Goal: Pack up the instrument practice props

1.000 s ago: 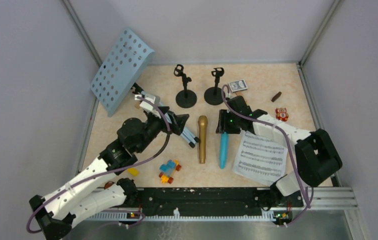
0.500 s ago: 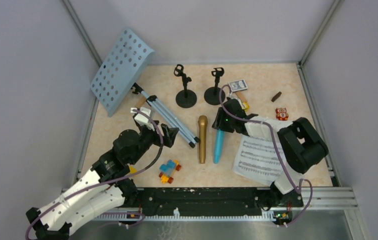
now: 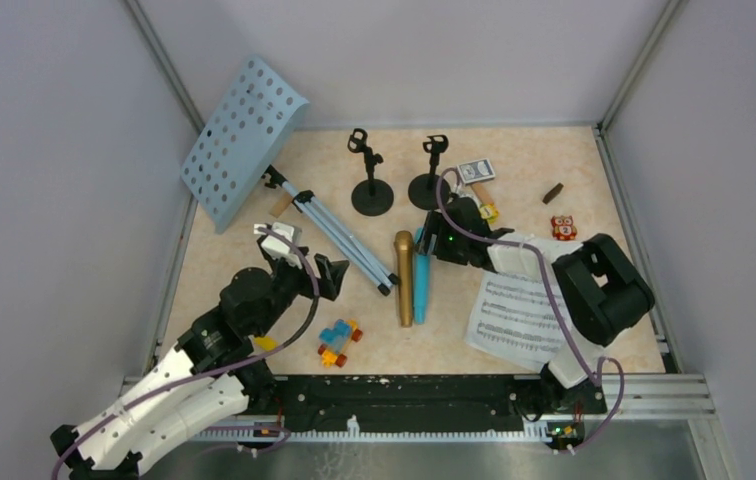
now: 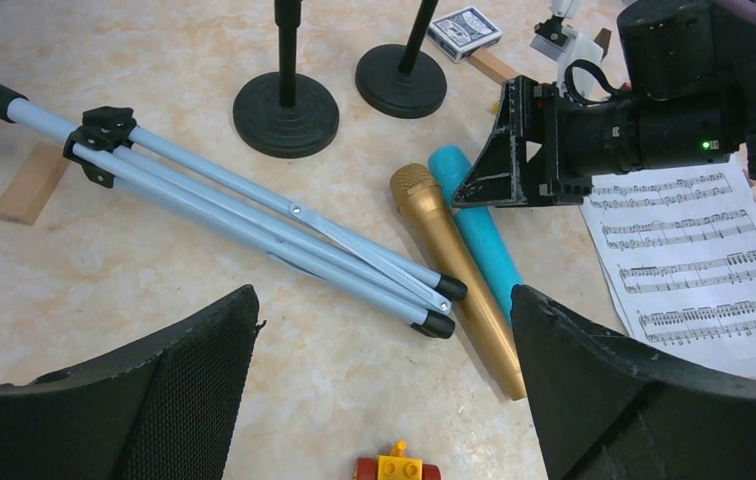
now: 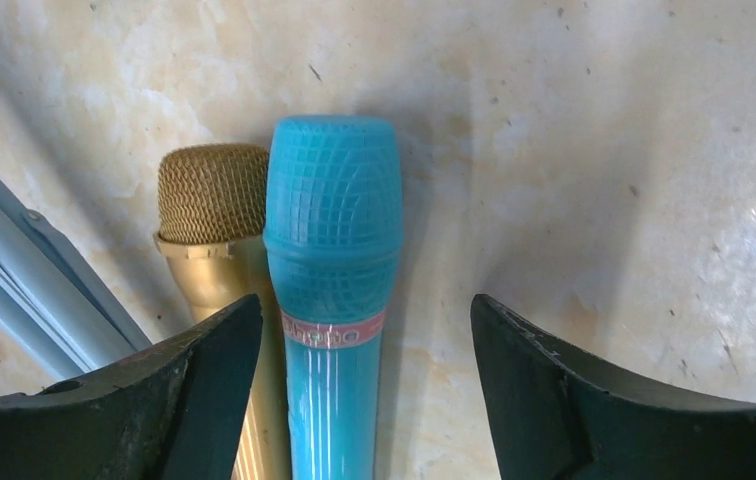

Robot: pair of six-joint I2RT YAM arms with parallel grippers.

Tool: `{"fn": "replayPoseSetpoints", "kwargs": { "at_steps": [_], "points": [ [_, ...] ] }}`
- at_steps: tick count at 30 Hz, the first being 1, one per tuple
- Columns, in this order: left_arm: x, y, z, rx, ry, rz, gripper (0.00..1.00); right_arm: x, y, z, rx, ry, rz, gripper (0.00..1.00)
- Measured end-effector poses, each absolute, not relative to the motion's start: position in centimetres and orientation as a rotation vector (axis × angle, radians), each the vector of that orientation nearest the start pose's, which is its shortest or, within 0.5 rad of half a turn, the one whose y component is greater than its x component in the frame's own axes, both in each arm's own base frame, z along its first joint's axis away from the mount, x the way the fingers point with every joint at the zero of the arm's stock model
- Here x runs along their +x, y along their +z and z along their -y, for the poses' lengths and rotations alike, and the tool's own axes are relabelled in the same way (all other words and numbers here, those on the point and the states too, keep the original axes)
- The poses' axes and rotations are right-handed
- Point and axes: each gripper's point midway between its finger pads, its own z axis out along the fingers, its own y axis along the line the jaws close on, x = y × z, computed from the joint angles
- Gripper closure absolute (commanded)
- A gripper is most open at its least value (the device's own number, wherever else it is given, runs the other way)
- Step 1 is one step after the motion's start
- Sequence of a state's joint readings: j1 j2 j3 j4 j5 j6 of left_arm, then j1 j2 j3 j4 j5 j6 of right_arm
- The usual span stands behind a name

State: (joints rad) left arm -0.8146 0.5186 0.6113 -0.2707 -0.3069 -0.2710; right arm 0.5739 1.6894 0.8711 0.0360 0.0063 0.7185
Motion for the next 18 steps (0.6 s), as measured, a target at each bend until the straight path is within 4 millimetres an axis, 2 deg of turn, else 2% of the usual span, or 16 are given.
{"fn": "replayPoseSetpoints", "kwargs": {
  "at_steps": [4,9,14,18],
  "points": [
    [21.1,24.6,15.8,0.238,-0.516,-1.745,0.01,32.5,4.5,-24.1,0.182,0.577,-2.468,0.23],
    [21.0,23.3,14.8,0.203,-0.465,-1.799,0.01,30.8,7.0,-22.2,0.161,0.504,-2.501,0.15],
    [20.6,21.9,13.3,0.157,-0.405,-1.878,0.01,29.5,9.6,-21.1,0.057,0.432,-2.552,0.13],
    [20.4,22.1,12.3,0.114,-0.364,-1.904,0.01,28.1,10.0,-20.0,-0.027,0.422,-2.622,0.13]
  ]
}}
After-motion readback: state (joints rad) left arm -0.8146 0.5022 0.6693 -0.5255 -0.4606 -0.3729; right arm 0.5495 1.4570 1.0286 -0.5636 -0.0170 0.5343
